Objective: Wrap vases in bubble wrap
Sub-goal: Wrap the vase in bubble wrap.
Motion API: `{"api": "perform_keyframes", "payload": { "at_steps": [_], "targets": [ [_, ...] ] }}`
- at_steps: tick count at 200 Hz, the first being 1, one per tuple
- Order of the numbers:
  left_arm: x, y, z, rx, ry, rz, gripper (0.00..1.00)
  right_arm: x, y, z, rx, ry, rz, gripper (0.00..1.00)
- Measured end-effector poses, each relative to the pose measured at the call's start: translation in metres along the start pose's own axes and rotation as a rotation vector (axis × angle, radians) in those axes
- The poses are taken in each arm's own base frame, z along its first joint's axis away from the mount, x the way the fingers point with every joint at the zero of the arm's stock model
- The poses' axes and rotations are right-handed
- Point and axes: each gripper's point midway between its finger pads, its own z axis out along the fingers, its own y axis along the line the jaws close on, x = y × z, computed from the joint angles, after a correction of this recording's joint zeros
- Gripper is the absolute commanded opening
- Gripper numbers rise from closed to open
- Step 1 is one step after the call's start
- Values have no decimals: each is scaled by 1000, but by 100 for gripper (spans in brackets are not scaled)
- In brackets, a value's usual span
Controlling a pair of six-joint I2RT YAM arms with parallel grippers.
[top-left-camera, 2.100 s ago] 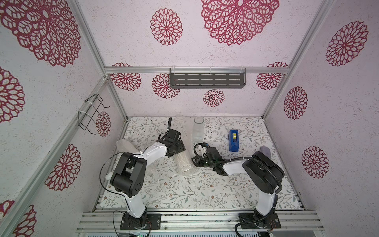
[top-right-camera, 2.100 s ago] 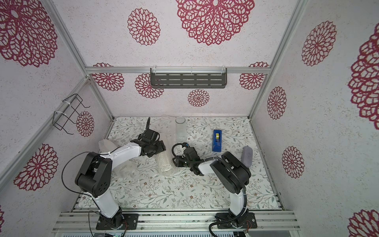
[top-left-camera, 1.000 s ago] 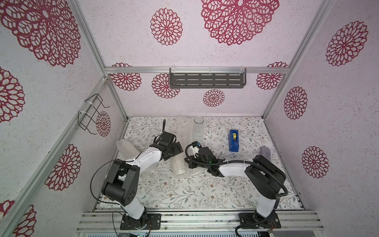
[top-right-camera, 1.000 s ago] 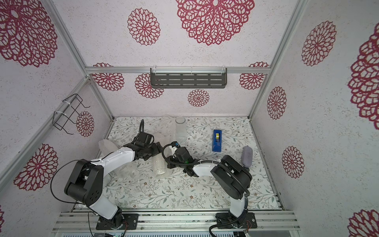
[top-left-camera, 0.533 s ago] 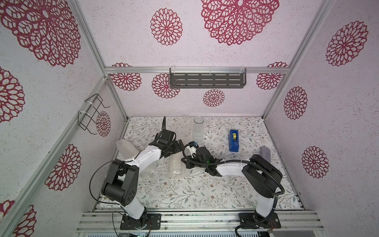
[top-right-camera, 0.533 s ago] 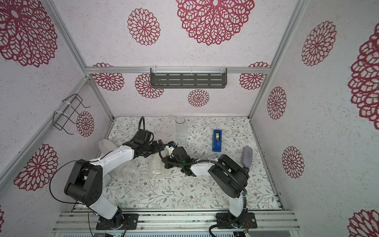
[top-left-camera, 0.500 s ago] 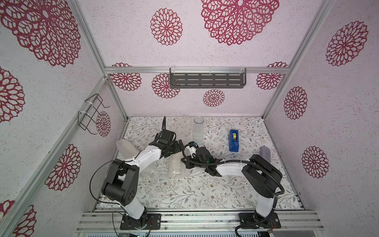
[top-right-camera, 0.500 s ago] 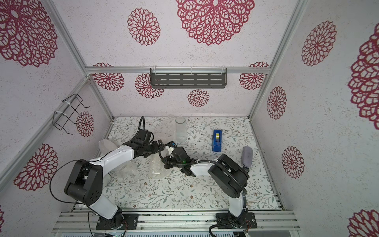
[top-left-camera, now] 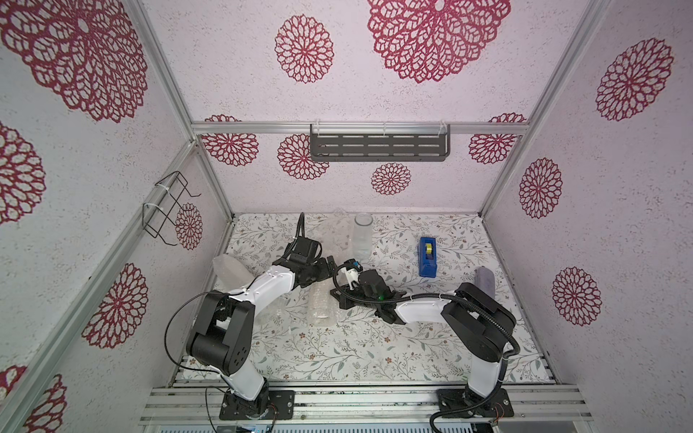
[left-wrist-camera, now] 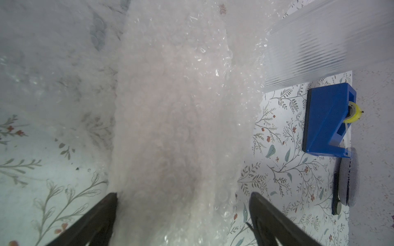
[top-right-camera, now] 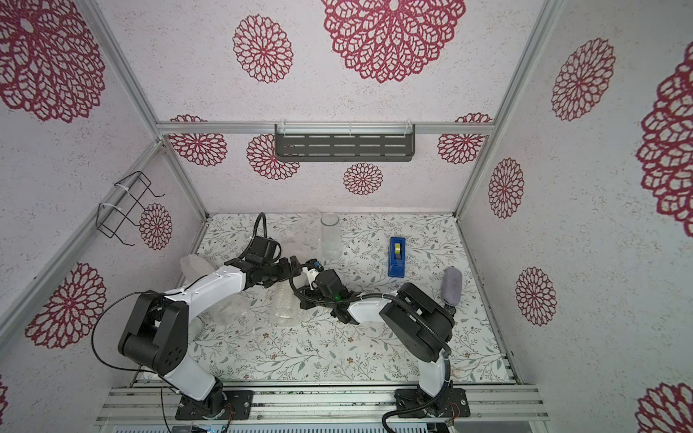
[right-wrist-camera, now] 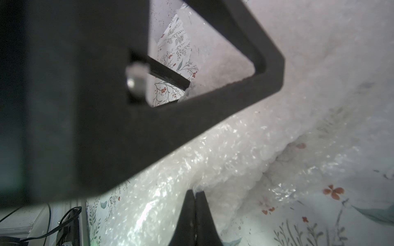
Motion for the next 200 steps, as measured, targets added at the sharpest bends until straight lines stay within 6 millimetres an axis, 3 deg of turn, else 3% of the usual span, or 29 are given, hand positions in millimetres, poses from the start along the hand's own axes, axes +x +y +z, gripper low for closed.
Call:
{"api": "perform_keyframes", "payload": {
  "at_steps": [200],
  "targets": [
    [8,14,-3,13,32,67,98,-12,22,10,-48,-25,-43,5]
  ]
}}
